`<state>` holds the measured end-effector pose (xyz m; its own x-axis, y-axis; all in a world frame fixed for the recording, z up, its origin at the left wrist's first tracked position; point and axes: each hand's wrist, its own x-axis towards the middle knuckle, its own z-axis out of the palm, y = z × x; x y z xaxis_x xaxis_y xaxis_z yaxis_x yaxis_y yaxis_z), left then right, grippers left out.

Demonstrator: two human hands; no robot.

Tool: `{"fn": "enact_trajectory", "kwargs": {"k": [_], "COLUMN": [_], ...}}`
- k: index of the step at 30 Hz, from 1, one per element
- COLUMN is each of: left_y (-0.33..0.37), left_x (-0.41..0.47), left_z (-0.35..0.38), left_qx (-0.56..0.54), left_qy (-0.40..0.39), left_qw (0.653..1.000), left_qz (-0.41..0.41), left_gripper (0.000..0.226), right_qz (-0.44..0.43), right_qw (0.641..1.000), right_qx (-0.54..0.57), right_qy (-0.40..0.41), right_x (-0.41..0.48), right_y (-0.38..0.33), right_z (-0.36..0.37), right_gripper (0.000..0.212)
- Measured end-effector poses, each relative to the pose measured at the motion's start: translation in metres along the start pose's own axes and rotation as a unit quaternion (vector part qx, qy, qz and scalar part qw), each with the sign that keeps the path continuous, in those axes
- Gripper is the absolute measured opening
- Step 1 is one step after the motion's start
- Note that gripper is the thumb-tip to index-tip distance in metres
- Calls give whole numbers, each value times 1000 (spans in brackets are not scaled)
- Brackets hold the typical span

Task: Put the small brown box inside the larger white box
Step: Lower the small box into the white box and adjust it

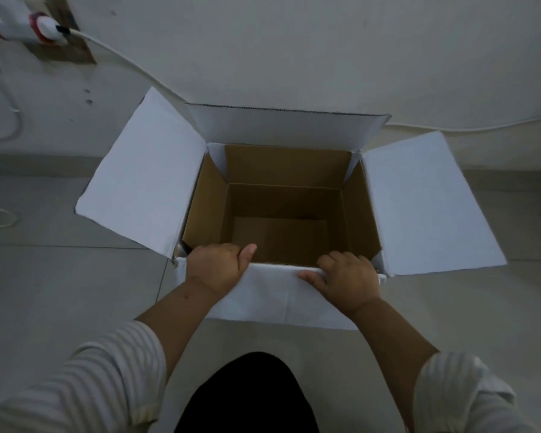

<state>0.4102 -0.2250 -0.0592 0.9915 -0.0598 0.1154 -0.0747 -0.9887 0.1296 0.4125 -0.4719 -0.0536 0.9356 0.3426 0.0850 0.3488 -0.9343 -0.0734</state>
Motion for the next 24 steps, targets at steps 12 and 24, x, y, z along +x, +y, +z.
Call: {"fn": "enact_trajectory", "kwargs": {"k": [12,24], "left_y": [69,167], "left_x": [21,31], "left_z": [11,25], "left_qx": [16,32], "left_qy": [52,31], "left_qw": [998,998], "left_qz": [-25,-54], "left_gripper": [75,63], "right_qz": [-52,-69], "right_qw": [998,998], "right_qx": [6,4], "right_qy": [46,13], "right_x": [4,-16], "right_y": [78,172], "right_z": [1,-8], "right_gripper": [70,64]}}
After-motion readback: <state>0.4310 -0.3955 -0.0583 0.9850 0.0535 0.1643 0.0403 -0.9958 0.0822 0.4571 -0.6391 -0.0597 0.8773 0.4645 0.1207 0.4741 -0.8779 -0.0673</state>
